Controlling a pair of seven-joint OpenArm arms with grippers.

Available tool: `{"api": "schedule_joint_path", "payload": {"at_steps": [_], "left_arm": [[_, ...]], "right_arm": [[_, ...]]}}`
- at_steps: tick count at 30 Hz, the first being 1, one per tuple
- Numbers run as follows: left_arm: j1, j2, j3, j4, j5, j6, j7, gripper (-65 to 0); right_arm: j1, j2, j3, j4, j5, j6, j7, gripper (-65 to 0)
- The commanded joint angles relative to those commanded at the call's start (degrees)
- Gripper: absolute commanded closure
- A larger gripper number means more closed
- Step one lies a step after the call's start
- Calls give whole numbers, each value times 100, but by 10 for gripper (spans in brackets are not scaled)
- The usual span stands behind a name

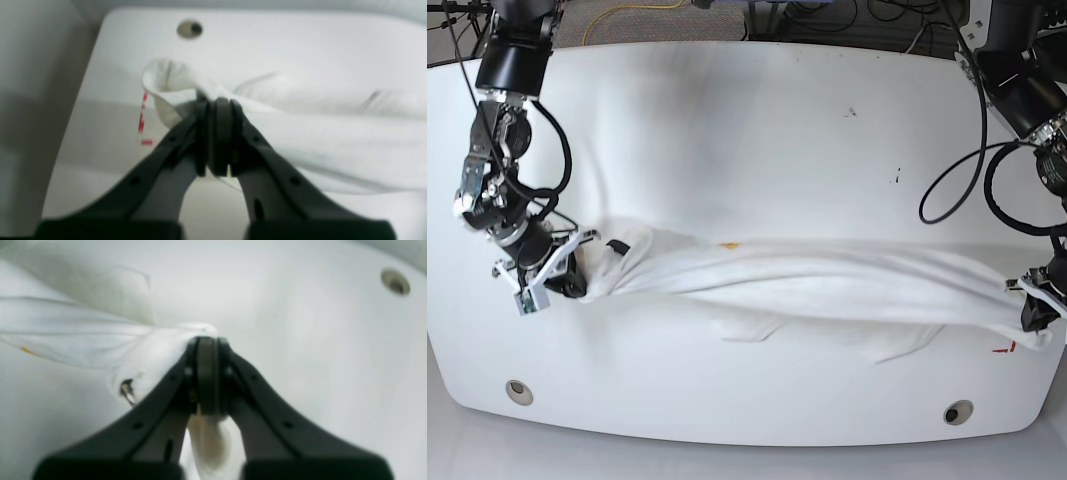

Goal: Fold the T-shirt properly
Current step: 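Lower the shirt and drag it across the table with both grippers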

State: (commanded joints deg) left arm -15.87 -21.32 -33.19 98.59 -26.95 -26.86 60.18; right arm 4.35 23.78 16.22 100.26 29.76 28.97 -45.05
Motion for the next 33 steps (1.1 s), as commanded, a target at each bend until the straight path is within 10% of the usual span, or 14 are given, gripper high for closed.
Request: {"api": "schedule_joint_path", "payload": {"at_steps": [33], "left_arm": [[2945,0,-1055,510,35,-1037,18,-47]], "right_arm": [[-2057,-923,114,1046,-18,0,35,0]]}}
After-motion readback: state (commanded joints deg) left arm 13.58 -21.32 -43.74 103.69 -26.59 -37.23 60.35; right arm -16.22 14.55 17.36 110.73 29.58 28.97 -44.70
